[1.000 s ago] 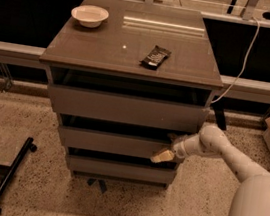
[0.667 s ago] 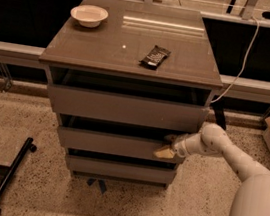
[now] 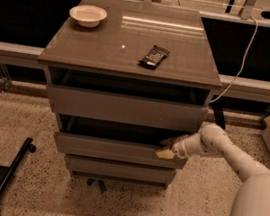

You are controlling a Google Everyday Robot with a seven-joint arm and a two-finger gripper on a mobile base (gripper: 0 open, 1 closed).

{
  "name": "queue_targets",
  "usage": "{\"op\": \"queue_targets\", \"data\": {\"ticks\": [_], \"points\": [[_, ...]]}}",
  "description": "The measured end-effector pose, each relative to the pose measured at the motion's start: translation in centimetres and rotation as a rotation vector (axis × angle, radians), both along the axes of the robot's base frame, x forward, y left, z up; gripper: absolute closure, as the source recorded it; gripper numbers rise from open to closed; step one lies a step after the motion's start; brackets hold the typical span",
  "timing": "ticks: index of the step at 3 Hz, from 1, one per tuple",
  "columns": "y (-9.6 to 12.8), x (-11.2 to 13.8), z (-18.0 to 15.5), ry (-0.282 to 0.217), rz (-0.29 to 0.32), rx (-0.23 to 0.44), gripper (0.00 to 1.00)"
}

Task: Open middle drawer

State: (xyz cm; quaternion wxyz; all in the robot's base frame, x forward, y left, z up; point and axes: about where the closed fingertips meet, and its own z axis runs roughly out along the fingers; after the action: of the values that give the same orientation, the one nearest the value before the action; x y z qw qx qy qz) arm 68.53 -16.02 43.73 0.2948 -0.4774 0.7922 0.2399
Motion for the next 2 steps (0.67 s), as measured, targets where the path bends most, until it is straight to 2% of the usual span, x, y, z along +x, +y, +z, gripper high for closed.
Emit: {"op": "queue_targets", "data": {"ticks": [1, 2], "points": [[0.02, 0.0, 0.1, 0.0, 0.0, 0.0, 1.0], [0.29, -0.08, -0.1, 0.004, 0.004, 0.001, 0.81]]}}
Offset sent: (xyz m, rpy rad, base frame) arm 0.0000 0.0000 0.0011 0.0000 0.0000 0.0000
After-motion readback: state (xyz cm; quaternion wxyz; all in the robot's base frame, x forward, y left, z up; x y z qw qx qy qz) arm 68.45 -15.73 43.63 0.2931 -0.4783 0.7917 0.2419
